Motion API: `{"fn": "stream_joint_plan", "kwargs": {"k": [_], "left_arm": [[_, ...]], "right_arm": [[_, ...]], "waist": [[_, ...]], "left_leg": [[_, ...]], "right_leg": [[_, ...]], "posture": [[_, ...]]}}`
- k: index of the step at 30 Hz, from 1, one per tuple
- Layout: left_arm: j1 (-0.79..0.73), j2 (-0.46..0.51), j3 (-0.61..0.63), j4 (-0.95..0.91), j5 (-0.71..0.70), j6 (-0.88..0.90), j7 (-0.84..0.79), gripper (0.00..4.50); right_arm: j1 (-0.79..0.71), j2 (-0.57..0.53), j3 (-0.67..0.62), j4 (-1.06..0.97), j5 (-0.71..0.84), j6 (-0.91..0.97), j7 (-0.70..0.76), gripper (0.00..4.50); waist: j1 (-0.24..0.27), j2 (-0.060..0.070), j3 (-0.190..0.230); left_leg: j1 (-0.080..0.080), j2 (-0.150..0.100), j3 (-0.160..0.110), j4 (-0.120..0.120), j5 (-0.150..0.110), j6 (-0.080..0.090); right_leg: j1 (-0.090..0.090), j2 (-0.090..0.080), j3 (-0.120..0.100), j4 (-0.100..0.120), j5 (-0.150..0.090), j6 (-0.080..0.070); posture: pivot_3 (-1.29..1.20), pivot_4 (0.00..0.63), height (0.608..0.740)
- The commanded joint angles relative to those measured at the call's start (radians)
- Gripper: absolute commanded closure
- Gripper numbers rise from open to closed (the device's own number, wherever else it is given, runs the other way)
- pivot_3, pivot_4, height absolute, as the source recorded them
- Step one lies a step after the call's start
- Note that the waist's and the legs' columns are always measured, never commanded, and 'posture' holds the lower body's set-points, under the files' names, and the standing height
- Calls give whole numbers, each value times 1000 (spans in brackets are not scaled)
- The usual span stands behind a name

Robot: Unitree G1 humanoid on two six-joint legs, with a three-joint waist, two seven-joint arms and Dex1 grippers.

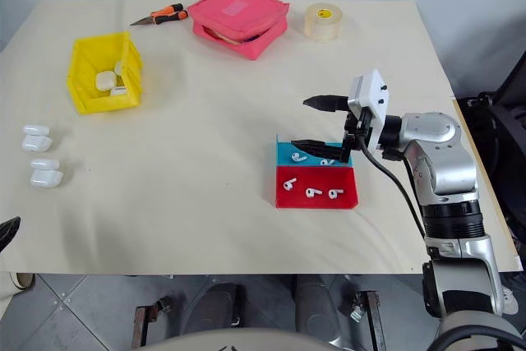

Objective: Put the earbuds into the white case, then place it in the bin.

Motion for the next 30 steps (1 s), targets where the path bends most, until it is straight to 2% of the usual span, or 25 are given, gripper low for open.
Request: {"fn": "stream_joint_plan", "kwargs": {"k": [1, 7, 10, 13, 20, 30], "left_arm": [[-73, 97, -19, 59, 11, 71, 28, 0], [-242, 256, -151, 236, 59, 189, 43, 0], [-343, 344, -282, 336, 118, 236, 45, 0], [-439, 391, -374, 415, 146, 276, 45, 0], [-653, 420, -541, 609, 212, 307, 31, 0], [-767, 410, -635, 687, 255, 327, -5, 0]], "right_arm": [[14, -10, -14, -53, 35, -25, 44, 31], [53, -25, -5, -106, 30, -29, 72, 31], [66, -23, -10, -125, 31, -23, 60, 31], [87, -27, -16, -141, 28, -24, 48, 31], [132, -36, -28, -181, 28, -17, 18, 31], [139, -43, -29, -192, 29, -10, -6, 31]], "waist": [[3, 0, 0], [-1, 0, 0], [-3, 0, 1], [-3, 0, 1], [0, -1, 0], [13, 0, 1]], "left_leg": [[0, 0, -1, 1, 0, 0], [1, 1, 0, 2, -1, 0], [1, 2, 1, 2, -2, -2], [1, 2, 3, 2, -2, -2], [-1, 1, 14, 3, -3, -3], [0, 1, 16, 6, -4, -2]], "right_leg": [[0, 0, -1, 1, 0, 0], [0, 0, -5, 4, -1, -2], [-2, 1, -7, 6, -2, -2], [-4, 1, -9, 8, -2, -3], [-14, -2, -10, 17, -2, -4], [-14, -3, -9, 20, -2, -4]], "posture": [[0, 150, 740], [0, 150, 740], [0, 150, 740], [0, 150, 740], [0, 150, 740], [0, 150, 740]]}}
